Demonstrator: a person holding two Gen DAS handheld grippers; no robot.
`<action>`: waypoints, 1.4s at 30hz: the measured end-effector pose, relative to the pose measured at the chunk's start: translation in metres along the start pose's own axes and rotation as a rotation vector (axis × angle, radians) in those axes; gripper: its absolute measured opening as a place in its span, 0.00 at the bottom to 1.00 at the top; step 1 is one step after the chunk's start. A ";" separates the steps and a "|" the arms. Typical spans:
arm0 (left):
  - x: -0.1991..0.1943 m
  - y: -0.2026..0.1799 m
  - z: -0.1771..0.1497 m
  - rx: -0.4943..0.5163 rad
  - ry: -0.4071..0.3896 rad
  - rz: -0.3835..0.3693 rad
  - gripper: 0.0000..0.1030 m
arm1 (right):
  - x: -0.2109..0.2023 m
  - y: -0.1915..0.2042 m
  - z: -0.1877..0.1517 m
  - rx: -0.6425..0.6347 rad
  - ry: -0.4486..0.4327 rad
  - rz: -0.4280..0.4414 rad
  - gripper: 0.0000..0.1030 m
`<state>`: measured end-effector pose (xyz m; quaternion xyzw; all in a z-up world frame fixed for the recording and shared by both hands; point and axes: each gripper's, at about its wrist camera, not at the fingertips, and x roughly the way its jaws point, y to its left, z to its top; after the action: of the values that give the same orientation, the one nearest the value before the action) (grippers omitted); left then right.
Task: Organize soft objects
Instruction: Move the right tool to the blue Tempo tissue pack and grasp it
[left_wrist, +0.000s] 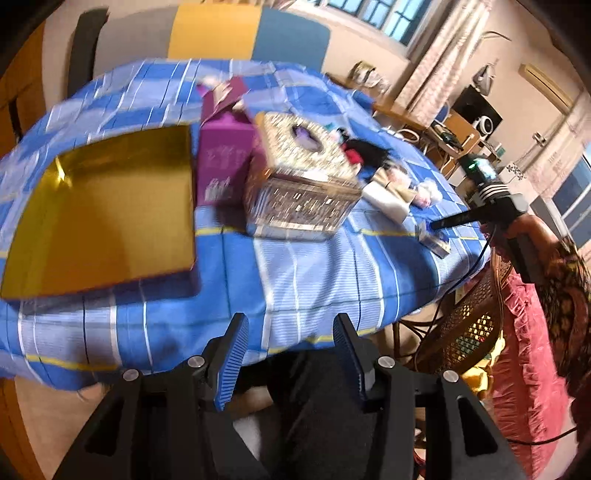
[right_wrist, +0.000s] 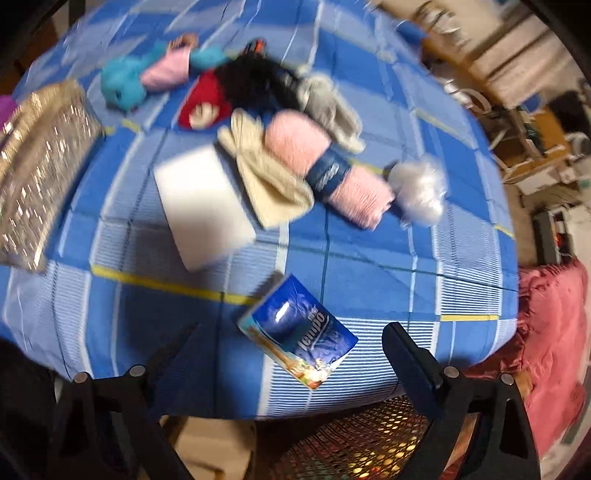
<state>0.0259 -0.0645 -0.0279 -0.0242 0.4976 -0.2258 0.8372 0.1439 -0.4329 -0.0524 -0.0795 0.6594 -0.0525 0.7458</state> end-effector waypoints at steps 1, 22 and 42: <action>0.001 -0.005 0.002 0.024 -0.003 0.006 0.46 | 0.005 -0.002 0.000 -0.015 0.017 0.005 0.90; 0.055 -0.095 0.054 0.168 0.078 -0.104 0.47 | 0.043 -0.059 0.001 0.298 -0.030 0.240 0.62; 0.218 -0.173 0.152 0.020 0.242 -0.080 0.49 | 0.011 -0.117 -0.013 0.777 -0.420 0.282 0.37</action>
<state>0.1803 -0.3354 -0.0847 -0.0082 0.5912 -0.2651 0.7617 0.1355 -0.5507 -0.0428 0.2876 0.4299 -0.1763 0.8375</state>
